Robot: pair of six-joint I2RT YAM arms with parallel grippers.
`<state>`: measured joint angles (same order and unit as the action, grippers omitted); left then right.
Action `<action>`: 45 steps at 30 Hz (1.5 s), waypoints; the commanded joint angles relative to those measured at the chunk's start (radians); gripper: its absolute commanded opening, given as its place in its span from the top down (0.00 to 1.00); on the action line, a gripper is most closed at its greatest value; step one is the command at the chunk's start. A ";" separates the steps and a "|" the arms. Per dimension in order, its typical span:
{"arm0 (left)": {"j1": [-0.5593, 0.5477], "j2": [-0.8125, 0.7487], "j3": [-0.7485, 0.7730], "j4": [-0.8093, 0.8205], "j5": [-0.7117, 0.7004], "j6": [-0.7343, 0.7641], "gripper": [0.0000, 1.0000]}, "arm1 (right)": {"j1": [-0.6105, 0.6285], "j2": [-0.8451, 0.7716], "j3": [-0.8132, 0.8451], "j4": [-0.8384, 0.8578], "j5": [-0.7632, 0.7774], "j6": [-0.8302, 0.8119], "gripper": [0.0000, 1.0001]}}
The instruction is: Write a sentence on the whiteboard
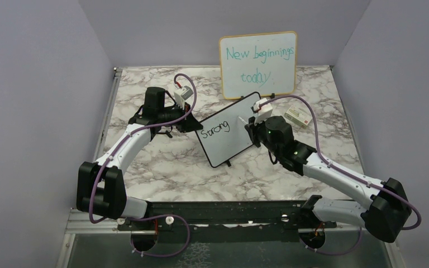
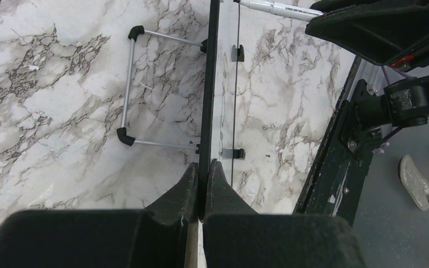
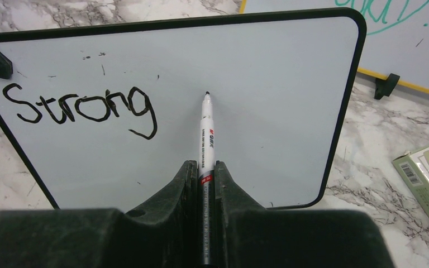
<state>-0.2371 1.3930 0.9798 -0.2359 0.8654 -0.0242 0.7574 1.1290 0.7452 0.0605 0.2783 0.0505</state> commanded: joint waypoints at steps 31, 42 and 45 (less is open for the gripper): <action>-0.022 0.060 -0.033 -0.118 -0.144 0.076 1.00 | 0.000 0.044 0.059 0.033 -0.039 -0.017 0.99; -0.022 0.058 -0.035 -0.118 -0.143 0.077 1.00 | 0.000 0.050 0.064 0.039 -0.051 -0.015 1.00; -0.022 0.057 -0.035 -0.119 -0.144 0.077 1.00 | 0.000 0.051 0.066 0.039 -0.065 -0.016 0.99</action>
<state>-0.2371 1.3975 0.9836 -0.2398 0.8650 -0.0223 0.7574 1.1713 0.7803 0.0669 0.2527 0.0429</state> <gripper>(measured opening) 0.024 0.166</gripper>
